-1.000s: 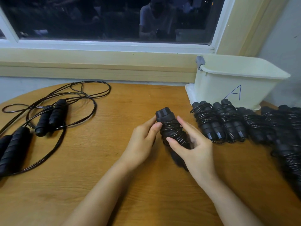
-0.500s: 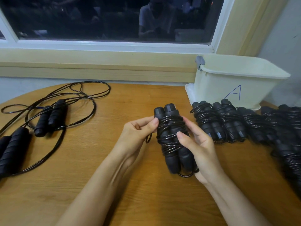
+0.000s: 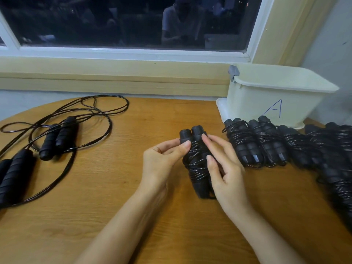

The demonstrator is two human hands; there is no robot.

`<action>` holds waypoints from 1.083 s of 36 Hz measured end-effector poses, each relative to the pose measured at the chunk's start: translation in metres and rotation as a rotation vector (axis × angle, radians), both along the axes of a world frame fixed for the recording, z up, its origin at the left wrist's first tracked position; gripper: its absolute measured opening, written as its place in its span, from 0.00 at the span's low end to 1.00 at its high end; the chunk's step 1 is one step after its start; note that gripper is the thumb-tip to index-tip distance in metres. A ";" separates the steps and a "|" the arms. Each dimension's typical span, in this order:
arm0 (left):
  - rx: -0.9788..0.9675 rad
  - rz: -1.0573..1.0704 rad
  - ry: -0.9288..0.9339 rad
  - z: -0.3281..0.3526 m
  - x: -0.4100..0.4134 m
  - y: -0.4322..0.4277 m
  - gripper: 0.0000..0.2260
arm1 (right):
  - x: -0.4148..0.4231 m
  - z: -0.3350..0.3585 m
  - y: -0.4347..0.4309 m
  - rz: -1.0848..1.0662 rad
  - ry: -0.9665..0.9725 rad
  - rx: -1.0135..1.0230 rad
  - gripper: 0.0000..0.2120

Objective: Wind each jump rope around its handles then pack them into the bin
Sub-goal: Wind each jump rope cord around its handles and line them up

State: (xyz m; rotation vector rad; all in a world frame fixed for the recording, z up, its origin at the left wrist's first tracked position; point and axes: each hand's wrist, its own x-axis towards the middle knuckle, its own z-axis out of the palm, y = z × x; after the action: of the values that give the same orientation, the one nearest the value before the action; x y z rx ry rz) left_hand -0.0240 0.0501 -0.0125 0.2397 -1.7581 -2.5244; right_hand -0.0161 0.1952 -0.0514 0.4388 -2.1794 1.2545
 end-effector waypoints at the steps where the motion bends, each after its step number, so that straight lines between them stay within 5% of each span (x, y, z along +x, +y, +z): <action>1: 0.015 0.006 0.005 0.000 0.002 0.002 0.09 | 0.002 0.000 -0.002 -0.025 0.009 0.063 0.21; 8: 0.007 0.008 0.020 -0.002 0.007 0.008 0.08 | 0.007 -0.001 -0.011 -0.231 -0.023 0.519 0.50; 12: -0.023 -0.055 0.062 -0.002 0.008 0.009 0.08 | 0.005 0.000 -0.007 -0.285 0.034 0.533 0.45; 23: -0.322 -0.299 0.321 -0.012 0.000 0.003 0.17 | -0.002 -0.003 0.007 -0.201 0.007 0.182 0.38; 27: -0.395 -0.215 0.326 -0.018 -0.003 0.002 0.10 | -0.002 -0.004 0.007 -0.142 -0.031 0.084 0.34; 33: -0.670 -0.008 0.486 -0.026 -0.010 -0.006 0.18 | -0.001 -0.004 0.005 -0.096 -0.036 0.029 0.31; 39: -0.639 -0.012 0.676 -0.020 -0.010 -0.013 0.18 | -0.002 -0.010 0.005 -0.104 -0.049 0.061 0.32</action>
State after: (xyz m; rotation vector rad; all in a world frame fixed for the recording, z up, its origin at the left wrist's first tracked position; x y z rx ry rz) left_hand -0.0341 0.0369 -0.0322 -0.5745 -2.0697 -1.5988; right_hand -0.0179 0.2001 -0.0610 0.3170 -2.2564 1.1564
